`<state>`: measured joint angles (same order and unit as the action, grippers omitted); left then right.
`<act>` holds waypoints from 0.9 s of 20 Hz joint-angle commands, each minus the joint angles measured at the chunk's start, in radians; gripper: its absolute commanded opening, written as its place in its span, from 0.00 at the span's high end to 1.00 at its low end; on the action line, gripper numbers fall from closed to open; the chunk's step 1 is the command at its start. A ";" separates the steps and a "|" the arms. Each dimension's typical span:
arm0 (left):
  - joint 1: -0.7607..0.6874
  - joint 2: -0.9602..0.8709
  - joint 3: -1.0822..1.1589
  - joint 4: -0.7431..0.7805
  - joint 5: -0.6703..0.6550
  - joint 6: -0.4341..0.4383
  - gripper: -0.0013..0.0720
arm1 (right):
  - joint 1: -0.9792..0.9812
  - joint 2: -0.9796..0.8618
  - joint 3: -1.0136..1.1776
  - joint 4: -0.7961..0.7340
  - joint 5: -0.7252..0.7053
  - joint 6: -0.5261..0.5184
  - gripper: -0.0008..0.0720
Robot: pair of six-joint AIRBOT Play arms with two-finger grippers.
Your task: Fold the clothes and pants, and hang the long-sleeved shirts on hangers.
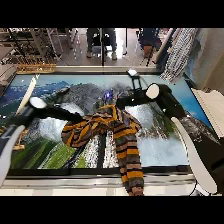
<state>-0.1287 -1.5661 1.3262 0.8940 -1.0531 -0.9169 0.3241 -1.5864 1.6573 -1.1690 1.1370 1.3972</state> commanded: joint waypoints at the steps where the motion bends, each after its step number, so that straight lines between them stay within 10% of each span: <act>1: -0.130 -0.105 -0.001 0.032 0.148 0.040 0.13 | 0.053 0.001 -0.021 -0.028 0.095 -0.041 0.27; 8: -0.213 -0.203 0.121 0.549 0.254 -0.420 0.43 | 0.058 0.010 -0.012 -0.010 -0.011 -0.038 0.27; 12: -0.217 -0.203 0.130 0.517 0.267 -0.394 0.84 | 0.058 0.010 -0.012 -0.006 -0.012 -0.039 0.27; 18: -0.196 -0.183 0.195 0.303 0.044 -0.186 0.97 | 0.050 0.009 -0.012 -0.013 0.060 0.066 0.27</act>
<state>-0.3462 -1.7634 1.4750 1.2484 -0.8742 -1.1648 0.3767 -1.5776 1.6455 -1.1816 1.1458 1.4063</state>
